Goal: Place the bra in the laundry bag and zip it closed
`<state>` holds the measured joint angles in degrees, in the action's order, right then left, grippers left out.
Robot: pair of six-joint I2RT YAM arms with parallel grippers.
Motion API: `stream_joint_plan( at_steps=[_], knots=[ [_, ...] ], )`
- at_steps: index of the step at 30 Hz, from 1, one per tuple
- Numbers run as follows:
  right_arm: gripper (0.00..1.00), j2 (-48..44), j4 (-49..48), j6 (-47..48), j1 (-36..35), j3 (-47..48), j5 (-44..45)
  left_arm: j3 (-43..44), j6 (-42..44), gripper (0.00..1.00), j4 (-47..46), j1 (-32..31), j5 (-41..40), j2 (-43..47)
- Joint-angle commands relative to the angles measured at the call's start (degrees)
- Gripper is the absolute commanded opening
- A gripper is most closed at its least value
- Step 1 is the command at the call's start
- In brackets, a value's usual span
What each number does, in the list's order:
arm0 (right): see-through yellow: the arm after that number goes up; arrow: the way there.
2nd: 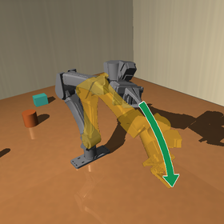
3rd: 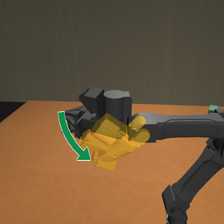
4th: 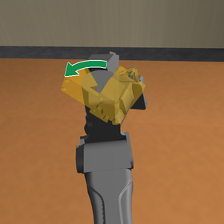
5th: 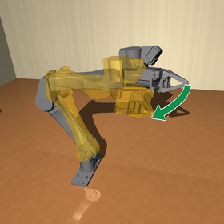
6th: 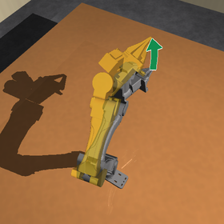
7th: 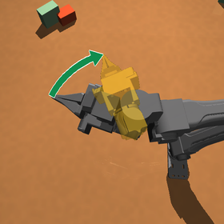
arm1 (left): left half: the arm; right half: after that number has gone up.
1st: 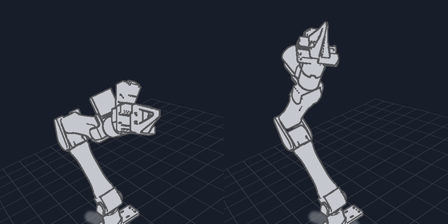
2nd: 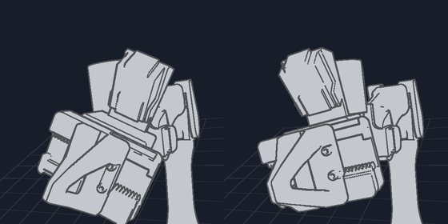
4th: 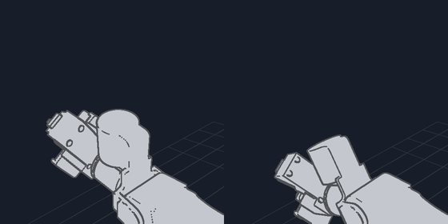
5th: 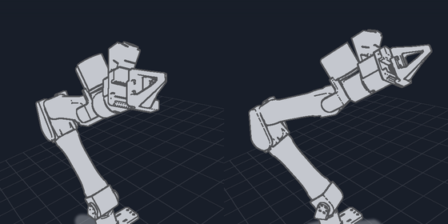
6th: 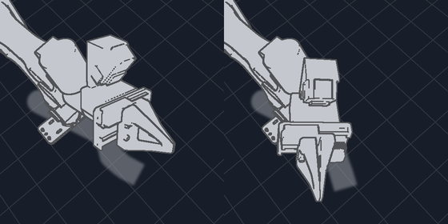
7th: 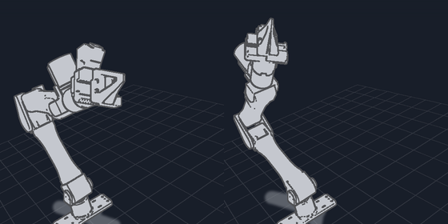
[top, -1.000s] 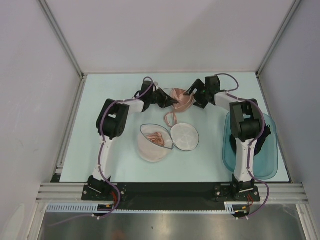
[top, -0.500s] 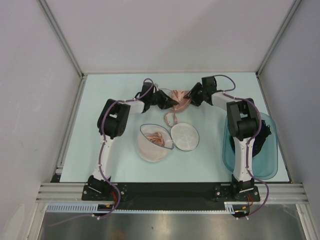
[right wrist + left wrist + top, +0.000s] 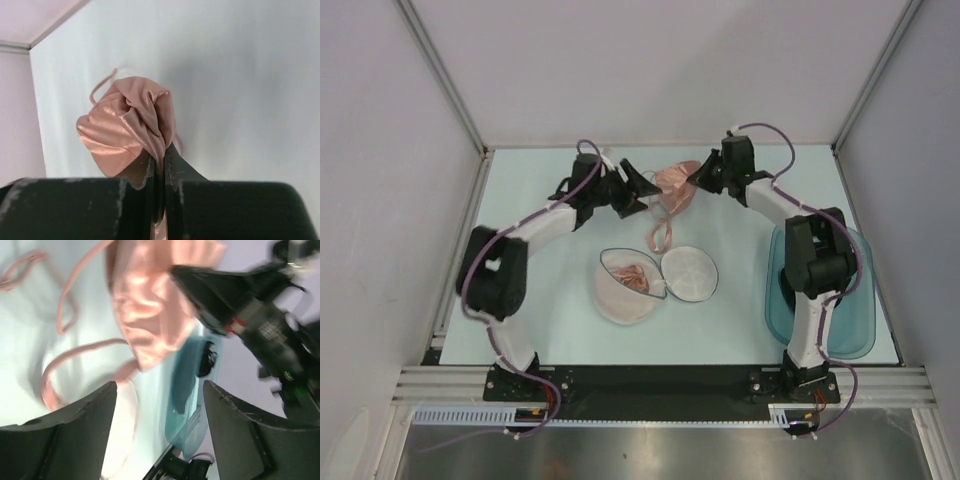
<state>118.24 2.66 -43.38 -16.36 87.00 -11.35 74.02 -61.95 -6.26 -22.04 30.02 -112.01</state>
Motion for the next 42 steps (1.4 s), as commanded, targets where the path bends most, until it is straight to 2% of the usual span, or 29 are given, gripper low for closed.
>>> stream_joint_plan(
  at_steps=[1,4,7,8,11,12,17,22,25,30,34,35,37,38,40,41,42],
  knots=[
    [0.00,-13.3,8.0,15.7,0.0,0.4,1.2,-5.2,13.4,0.76,8.9,0.2,-6.2,24.0],
    [0.00,-21.9,12.0,23.7,-0.3,-2.2,0.0,-7.2,20.0,0.77,14.1,0.0,-7.0,35.1],
    [0.00,-31.3,18.7,32.2,-1.4,-4.0,0.6,-4.0,27.1,0.80,19.0,-0.2,-5.8,41.4],
    [0.00,-36.6,19.6,34.0,-1.7,-5.2,2.6,-2.5,30.3,0.81,19.9,-0.6,-3.2,42.1],
    [0.00,-44.0,24.4,37.8,-2.4,-6.4,1.0,3.6,36.9,0.88,22.5,-3.8,-0.6,44.6],
    [0.00,-48.3,25.8,38.5,-3.0,-6.5,-0.1,5.8,38.5,0.95,23.0,-5.0,-1.0,45.2],
    [0.00,-57.9,34.4,41.5,-8.6,-7.9,-7.5,11.0,48.0,0.99,24.3,-15.5,-4.3,45.3],
    [0.00,-65.1,39.0,41.1,-16.4,-10.5,-10.5,15.0,49.4,0.99,27.7,-19.2,0.5,41.2],
    [0.00,-67.2,39.6,39.6,-19.7,-11.5,-10.7,12.2,50.2,0.99,28.6,-22.8,2.8,41.5],
    [0.00,-68.5,40.3,36.7,-23.4,-12.6,-11.6,6.2,50.4,0.99,28.7,-30.0,-0.7,42.9],
    [0.00,-69.7,36.4,32.8,-25.5,-14.5,-12.6,3.9,49.3,0.98,28.7,-34.0,-2.5,42.8],
    [0.00,-69.7,35.8,32.6,-26.1,-14.9,-12.8,3.2,49.1,0.96,28.7,-34.3,-2.7,42.6],
    [0.00,-69.7,35.2,31.8,-26.7,-15.3,-12.6,2.7,48.3,0.73,29.1,-34.4,-3.0,42.5],
    [0.00,-69.6,35.1,31.4,-27.3,-15.5,-12.6,2.8,48.4,0.53,30.2,-34.4,-3.4,42.2],
    [0.00,-70.0,34.9,30.9,-27.6,-16.2,-13.3,3.1,48.2,0.36,32.5,-34.3,-4.3,42.0],
    [0.00,-70.2,34.6,29.9,-27.8,-16.4,-14.0,3.3,48.1,0.19,33.2,-34.2,-4.6,42.0],
    [0.04,-70.5,33.8,29.5,-27.8,-17.3,-14.4,3.7,47.9,0.10,33.7,-34.1,-4.3,42.0]
  ],
)
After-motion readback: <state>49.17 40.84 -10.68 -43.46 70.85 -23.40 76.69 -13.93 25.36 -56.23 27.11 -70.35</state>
